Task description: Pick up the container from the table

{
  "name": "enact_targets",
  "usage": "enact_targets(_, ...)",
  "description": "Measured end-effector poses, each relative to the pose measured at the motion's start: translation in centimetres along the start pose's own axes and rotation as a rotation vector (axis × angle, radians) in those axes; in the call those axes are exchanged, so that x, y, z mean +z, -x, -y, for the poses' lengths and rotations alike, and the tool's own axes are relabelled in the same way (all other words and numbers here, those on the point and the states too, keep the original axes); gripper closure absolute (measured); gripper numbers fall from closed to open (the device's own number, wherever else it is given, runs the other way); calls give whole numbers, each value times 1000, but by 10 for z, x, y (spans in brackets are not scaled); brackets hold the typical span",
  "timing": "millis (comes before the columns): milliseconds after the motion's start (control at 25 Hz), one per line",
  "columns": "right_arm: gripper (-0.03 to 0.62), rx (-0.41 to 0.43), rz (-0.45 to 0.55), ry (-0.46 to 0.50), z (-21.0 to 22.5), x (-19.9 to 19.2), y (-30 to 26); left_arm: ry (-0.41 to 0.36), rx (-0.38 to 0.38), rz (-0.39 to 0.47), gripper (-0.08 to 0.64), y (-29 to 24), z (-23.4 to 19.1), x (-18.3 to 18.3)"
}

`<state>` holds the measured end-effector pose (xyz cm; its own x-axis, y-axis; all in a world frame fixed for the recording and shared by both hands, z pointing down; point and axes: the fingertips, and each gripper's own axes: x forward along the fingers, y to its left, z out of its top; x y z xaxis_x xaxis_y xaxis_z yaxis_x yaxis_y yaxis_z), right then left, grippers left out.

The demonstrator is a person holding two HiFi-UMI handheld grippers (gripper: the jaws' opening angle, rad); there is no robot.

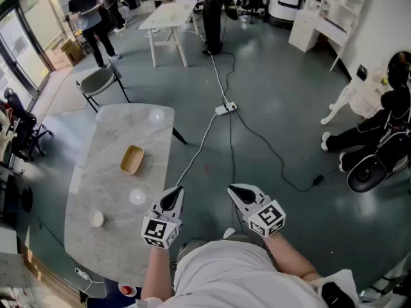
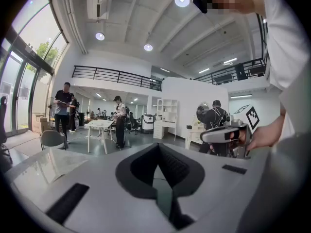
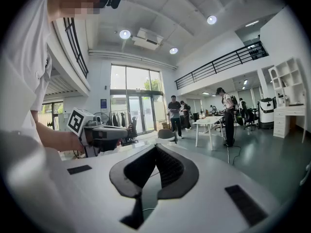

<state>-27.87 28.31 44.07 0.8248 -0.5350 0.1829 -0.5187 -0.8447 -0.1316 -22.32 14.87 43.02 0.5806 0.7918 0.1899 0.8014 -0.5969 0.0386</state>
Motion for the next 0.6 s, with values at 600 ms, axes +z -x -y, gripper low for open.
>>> enact_targets(600,580,-20,70,-52,88,6,45,-46,17,-73,558,-77,44,10)
